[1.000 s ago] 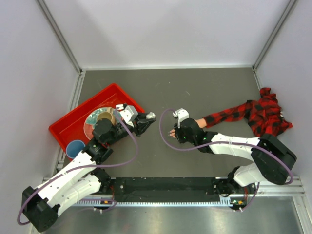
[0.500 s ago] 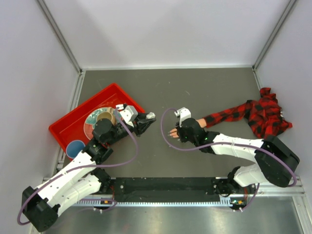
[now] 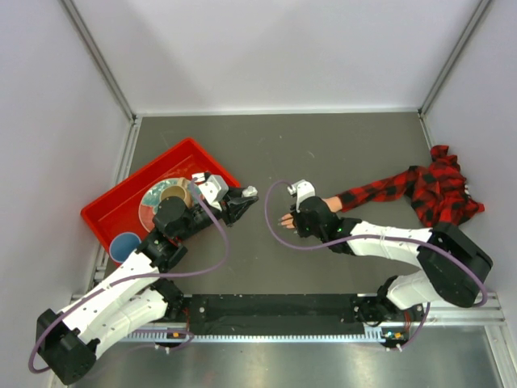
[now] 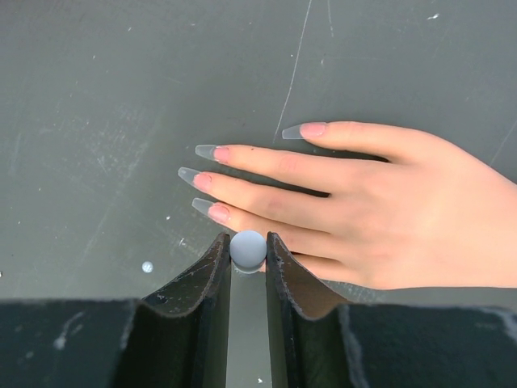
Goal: Paint the nails
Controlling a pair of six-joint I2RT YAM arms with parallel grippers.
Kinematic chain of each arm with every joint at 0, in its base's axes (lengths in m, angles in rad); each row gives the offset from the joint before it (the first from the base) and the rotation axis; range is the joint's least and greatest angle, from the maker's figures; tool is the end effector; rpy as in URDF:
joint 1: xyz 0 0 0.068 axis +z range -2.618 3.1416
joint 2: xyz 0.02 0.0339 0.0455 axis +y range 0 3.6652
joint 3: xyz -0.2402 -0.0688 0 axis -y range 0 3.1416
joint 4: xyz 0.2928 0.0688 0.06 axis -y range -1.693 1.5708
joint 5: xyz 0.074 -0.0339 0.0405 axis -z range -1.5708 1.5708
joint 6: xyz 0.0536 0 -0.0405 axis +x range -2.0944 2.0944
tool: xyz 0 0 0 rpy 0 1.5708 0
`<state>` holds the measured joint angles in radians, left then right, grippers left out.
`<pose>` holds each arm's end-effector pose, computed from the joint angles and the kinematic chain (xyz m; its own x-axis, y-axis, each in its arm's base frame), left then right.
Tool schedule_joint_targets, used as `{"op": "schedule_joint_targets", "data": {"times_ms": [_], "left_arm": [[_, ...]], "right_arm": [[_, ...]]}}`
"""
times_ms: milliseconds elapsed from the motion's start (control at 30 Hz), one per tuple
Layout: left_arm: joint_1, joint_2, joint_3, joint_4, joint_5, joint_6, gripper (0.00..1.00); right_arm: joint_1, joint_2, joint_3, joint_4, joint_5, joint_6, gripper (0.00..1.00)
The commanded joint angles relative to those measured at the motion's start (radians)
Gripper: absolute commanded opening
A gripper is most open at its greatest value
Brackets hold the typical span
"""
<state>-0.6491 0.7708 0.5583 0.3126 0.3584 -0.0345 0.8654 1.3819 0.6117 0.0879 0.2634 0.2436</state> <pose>0.2038 -0.1783 0.2902 0.0504 -0.0788 -0.9956 0.8463 0.5326 0.0007 0.2210 0.2380 0.1093 -0.5425 -0.2778 -0.7928 -0.4876 0.8726 0.0279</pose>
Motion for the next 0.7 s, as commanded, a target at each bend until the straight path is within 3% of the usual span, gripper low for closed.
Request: {"op": "schedule_joint_targets", "data": {"times_ms": [0, 667], "left_arm": [[-0.003, -0.002, 0.003, 0.045, 0.011, -0.007, 0.0], [-0.001, 0.002, 0.005, 0.043, 0.013, -0.005, 0.0]], "right_arm": [[-0.009, 0.002, 0.048, 0.041, -0.029, 0.0, 0.0], [-0.009, 0.003, 0.043, 0.053, -0.093, 0.026, 0.0]]}}
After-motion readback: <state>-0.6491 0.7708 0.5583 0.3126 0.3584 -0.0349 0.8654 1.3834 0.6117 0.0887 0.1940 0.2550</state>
